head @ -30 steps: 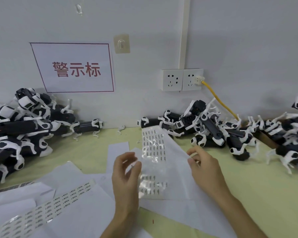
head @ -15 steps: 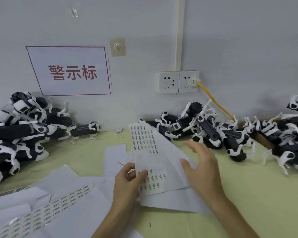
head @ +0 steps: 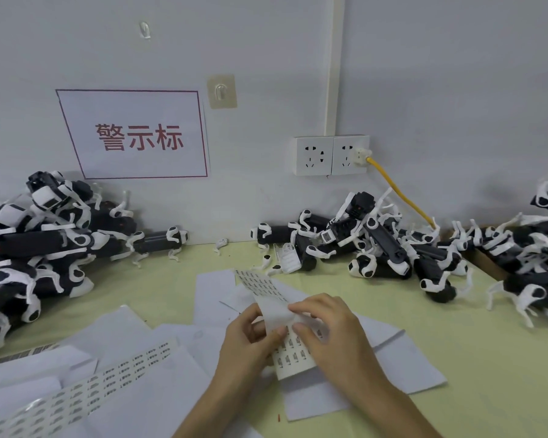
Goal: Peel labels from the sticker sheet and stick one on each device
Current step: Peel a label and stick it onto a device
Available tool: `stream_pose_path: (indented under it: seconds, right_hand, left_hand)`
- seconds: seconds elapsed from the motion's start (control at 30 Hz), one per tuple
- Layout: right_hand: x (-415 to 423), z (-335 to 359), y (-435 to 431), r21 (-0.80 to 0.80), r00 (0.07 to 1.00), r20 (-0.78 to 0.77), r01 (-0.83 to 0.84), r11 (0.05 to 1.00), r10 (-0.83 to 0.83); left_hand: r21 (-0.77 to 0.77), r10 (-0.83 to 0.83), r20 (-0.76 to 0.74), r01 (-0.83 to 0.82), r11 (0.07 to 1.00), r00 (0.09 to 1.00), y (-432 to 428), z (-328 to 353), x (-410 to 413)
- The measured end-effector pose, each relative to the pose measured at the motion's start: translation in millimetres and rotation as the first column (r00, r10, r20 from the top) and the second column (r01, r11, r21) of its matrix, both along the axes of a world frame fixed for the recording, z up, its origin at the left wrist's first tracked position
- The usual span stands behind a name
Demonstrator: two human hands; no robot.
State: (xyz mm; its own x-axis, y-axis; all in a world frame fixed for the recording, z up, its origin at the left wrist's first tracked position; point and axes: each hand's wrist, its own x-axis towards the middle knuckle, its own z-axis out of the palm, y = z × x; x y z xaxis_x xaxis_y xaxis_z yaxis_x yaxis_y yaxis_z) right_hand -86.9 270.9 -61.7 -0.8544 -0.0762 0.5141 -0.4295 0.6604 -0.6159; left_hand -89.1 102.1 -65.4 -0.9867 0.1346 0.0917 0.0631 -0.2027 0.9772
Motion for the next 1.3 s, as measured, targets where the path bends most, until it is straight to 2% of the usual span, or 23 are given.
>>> stream_pose_path:
  seconds: [0.3, 0.43, 0.6, 0.97, 1.17, 1.3]
  right_hand:
    - [2.6, 2.9, 0.2, -0.057, 0.999, -0.034, -0.026, 0.998, 0.024]
    - [3.5, 3.6, -0.2, -0.069, 0.999, -0.033, -0.038, 0.997, 0.036]
    - [6.1, 4.5, -2.1, -0.020, 0.994, -0.108, -0.022, 1.000, 0.020]
    - [6.4, 5.1, -1.8, -0.148, 0.994, 0.050, -0.085, 0.985, 0.093]
    - [6.4, 3.3, -1.1, -0.151, 0.997, 0.061, -0.040, 0.988, 0.050]
    - [5.2, 1.1, -1.9, -0.185, 0.997, 0.070, -0.026, 0.982, 0.040]
  left_hand:
    - [0.091, -0.105, 0.075, 0.098, 0.991, 0.992, -5.4, 6.1, -1.3]
    - [0.063, -0.090, 0.101, 0.084, 0.994, 0.991, -5.4, 6.1, -2.1]
    - [0.122, -0.065, 0.156, 0.046, 0.991, 0.986, -3.6, 6.3, -2.5]
    - [0.226, -0.110, 0.198, 0.064, 0.972, 0.974, -11.9, 6.5, -5.1]
    - [0.257, -0.214, 0.189, 0.162, 0.953, 0.958, -14.6, 7.5, -3.7]
    - [0.273, -0.206, 0.204, 0.146, 0.951, 0.957, -13.4, 7.1, -3.4]
